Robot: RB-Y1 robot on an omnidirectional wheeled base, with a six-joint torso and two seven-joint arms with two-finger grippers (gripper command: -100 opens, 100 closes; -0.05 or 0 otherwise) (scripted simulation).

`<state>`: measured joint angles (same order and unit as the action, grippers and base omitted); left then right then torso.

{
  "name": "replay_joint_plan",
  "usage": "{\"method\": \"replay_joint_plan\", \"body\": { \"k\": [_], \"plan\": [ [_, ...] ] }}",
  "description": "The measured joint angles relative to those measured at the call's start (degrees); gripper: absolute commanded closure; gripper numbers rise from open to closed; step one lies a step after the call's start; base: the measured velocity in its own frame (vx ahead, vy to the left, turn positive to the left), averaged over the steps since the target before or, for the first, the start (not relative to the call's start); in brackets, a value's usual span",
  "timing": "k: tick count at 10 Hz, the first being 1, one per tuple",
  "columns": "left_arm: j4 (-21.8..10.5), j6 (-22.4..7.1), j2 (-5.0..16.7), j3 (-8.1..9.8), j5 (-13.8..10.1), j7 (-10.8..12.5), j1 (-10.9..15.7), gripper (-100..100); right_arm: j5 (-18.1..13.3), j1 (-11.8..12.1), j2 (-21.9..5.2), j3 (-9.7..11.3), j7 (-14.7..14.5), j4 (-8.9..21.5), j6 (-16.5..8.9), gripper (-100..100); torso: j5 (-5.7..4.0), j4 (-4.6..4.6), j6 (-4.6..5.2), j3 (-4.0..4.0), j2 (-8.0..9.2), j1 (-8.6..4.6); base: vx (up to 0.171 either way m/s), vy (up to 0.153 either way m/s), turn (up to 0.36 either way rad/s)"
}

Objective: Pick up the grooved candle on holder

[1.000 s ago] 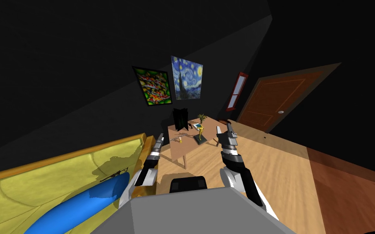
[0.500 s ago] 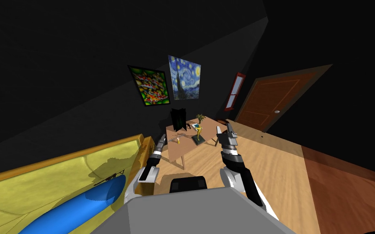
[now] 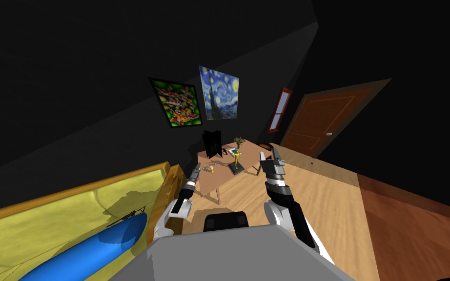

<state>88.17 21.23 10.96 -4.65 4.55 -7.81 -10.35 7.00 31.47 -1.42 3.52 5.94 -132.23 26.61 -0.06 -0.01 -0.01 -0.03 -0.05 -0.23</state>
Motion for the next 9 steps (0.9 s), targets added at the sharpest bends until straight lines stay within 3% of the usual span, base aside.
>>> {"method": "replay_joint_plan", "body": {
  "k": [5, 9],
  "plan": [
    [-4.54, -1.17, 0.89, -0.38, 0.03, -0.51, 2.13, -100, 0.0, 0.0, 0.0, 0.0, 0.0, 0.0, 0.0, 0, 0.02, 0.01, -0.02, 0.02, 0.04, 0.15, 0.011, -0.033, -0.022],
    [-10.73, -1.93, 1.69, -0.83, 0.18, -1.4, 5.46, -100, 0.0, 0.0, 0.0, 0.0, 0.0, 0.0, 0.0, 0, 0.0, -0.01, -0.02, -0.01, -0.01, 0.04, 0.018, -0.053, -0.034]
  ]
}}
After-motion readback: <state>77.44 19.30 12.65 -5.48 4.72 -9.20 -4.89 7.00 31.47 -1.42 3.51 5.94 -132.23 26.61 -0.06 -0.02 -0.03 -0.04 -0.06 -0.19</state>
